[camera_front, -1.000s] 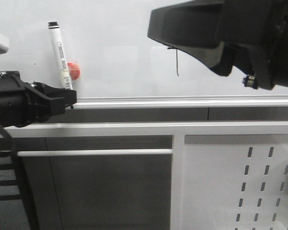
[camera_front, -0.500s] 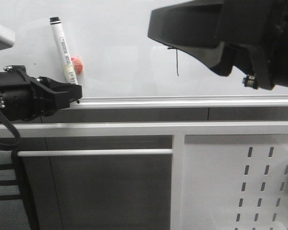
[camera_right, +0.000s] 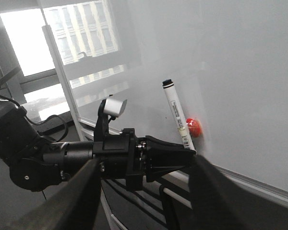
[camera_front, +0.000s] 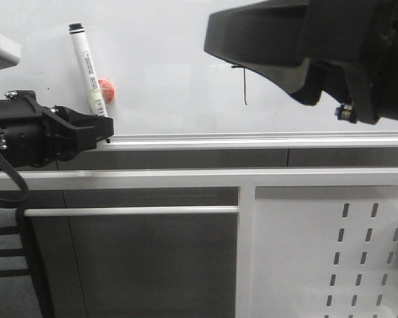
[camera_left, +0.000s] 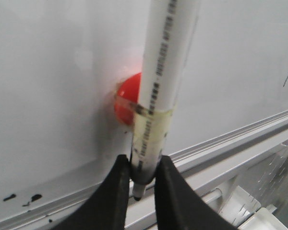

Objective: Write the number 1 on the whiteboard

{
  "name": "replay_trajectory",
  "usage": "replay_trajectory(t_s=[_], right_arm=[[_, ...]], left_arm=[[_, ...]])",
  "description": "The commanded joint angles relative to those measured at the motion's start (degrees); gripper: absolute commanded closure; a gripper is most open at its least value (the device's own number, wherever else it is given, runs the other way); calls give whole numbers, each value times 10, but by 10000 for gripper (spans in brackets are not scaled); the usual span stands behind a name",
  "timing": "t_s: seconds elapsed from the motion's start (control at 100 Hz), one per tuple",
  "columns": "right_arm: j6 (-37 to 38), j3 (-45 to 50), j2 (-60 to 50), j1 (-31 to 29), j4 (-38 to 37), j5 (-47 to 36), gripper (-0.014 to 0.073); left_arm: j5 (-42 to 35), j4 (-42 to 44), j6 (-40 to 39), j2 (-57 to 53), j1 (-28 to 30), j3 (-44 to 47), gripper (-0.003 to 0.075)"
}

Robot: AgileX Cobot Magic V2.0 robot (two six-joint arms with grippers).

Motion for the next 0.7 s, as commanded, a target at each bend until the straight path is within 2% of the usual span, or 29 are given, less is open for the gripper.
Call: replay_trajectory(t_s=[0.0, 0.15, 0.35, 0.42, 0.69], right_arm=[[-5, -10, -14, -3, 3, -103, 224], [-5, -10, -14, -3, 3, -103, 224], [-5, -10, -14, -3, 3, -103, 224], [-5, -10, -14, -3, 3, -103, 224], [-5, -10, -14, -3, 3, -103, 224]], left_arm=[[-41, -5, -2, -21, -1, -13, 741], [-41, -5, -1, -21, -1, -13, 712], [-42, -6, -1, -21, -1, -13, 533], [-42, -7, -1, -21, -1, -13, 491], [-42, -7, -1, -21, -1, -13, 477]])
